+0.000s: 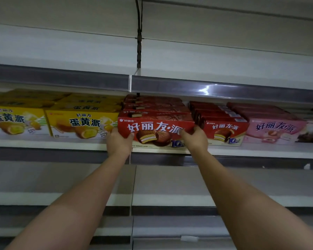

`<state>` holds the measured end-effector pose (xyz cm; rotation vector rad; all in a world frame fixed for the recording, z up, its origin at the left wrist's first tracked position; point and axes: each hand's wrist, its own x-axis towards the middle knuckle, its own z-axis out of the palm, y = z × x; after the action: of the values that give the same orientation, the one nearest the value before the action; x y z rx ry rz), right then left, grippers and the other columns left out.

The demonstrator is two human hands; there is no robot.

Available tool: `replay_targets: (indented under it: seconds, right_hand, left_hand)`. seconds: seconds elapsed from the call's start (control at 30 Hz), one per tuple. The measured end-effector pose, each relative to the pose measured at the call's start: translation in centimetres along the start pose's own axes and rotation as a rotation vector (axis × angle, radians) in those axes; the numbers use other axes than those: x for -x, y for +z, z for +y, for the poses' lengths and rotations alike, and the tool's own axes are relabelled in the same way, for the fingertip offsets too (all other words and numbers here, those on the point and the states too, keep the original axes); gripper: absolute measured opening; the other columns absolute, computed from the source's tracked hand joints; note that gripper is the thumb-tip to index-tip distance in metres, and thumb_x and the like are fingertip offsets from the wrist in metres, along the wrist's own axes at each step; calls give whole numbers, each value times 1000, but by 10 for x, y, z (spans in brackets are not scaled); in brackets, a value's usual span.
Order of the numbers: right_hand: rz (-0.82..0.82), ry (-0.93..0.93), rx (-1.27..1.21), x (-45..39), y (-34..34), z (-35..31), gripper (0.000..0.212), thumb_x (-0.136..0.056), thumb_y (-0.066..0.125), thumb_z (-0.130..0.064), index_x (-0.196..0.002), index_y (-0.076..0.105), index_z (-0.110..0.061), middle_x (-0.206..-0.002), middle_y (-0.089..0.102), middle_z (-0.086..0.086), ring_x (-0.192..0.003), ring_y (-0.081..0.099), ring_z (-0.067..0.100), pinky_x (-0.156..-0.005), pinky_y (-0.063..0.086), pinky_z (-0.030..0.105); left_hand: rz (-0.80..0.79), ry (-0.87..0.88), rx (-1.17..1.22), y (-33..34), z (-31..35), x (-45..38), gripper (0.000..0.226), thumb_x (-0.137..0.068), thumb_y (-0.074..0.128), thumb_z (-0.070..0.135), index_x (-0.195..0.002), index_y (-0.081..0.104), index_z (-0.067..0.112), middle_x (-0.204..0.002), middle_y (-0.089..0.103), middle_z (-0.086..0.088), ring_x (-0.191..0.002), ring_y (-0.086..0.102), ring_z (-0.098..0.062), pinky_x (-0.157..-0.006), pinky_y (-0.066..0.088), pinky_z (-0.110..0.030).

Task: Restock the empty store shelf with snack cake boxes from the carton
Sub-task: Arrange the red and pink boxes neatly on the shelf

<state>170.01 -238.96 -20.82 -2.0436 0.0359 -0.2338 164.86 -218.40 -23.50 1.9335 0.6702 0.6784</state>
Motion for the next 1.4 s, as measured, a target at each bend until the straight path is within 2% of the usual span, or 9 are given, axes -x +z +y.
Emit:
replay_targets:
  seconds: [0.13,0.33,0.43,0.6,0.73,0.83,0.97,1.1,1.4]
  right_hand:
    - [-12,59,-83,-6,14,-7,62,-77,74,-38,-130,50,-18,-123,61,6,-111,60,29,-98,47,47]
    - [49,97,-114,-8,7,1,56,-85,68,-26,-134,45,-12,-128,58,10,-116,57,31,-100,45,41]
    - [195,163,-106,-14,-17,4,43,-90,61,-25,-126,46,-7,-123,58,13,-111,58,32,-90,45,37]
    - [425,159,18,-46,-88,22,39,-87,58,-27,-121,50,-10,-117,60,12,-109,58,35,-91,49,47]
    - [328,143,118,-72,-133,48,37,-84,60,-23,-119,52,-15,-108,63,11,-97,63,33,-83,54,50]
    - [236,0,274,-84,-159,64,45,-82,64,-24,-124,51,-16,-115,60,12,-104,59,34,-87,52,50]
    - [1,-209,629,-102,-180,68,85,-81,70,-45,-150,24,-25,-149,33,10,-138,28,34,-112,28,48]
    - [-194,-240,880,-123,-181,58,113,-77,69,-58,-153,-8,-25,-162,-3,2,-148,-3,27,-118,2,52]
    - [-259,-385,1062,-151,-165,61,104,-78,65,-61,-153,1,-29,-162,2,1,-148,-3,29,-116,4,59]
  left_hand:
    - [-60,-44,52,6,5,-1,62,-75,78,35,-126,51,11,-125,56,-9,-114,57,-30,-96,48,-48]
    - [-5,-103,106,4,14,18,73,-81,73,22,-140,30,14,-138,42,-13,-121,50,-34,-95,44,-44]
    - [113,-93,9,6,33,40,61,-86,67,19,-136,33,11,-136,42,-13,-118,50,-34,-84,46,-44]
    - [71,207,4,40,74,71,34,-86,63,12,-118,52,15,-121,49,-3,-96,59,-23,-69,48,-33]
    - [-58,411,11,84,108,103,21,-84,60,5,-102,61,15,-100,51,3,-84,57,-18,-67,45,-29]
    - [-174,374,-3,120,117,127,25,-85,61,5,-108,61,15,-105,52,0,-82,57,-15,-72,49,-29]
    - [-231,240,-45,149,116,143,45,-84,66,8,-127,52,12,-125,47,-7,-99,60,-24,-89,50,-37]
    - [-225,244,-152,162,123,135,57,-85,66,13,-137,43,16,-135,42,-9,-114,54,-29,-95,47,-40]
    - [-256,497,-538,194,138,102,75,-89,59,20,-151,17,19,-155,18,-7,-137,27,-30,-114,28,-40]
